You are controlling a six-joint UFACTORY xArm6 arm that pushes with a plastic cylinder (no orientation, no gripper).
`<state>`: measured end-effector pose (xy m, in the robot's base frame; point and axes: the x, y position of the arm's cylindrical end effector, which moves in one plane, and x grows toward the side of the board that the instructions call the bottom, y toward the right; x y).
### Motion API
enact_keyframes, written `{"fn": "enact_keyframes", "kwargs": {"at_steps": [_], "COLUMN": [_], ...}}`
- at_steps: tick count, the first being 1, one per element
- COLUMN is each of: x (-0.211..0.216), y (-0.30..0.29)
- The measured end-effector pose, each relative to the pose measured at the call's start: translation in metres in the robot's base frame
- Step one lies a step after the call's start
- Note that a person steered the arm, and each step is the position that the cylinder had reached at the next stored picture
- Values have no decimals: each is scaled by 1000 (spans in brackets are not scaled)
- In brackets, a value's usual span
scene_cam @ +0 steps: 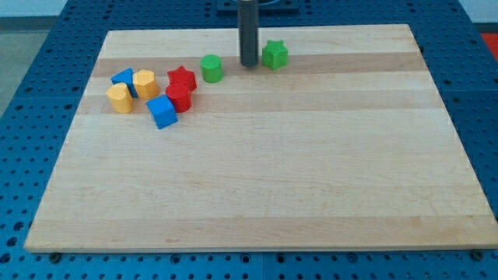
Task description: Slide the green circle closer to the green star
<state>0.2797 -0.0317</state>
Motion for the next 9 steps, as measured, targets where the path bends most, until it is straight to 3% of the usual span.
{"fn": "enact_keyframes", "kwargs": {"at_steps": [2,4,9], "x": [-17,17,32], "y": [-93,-123,5]}}
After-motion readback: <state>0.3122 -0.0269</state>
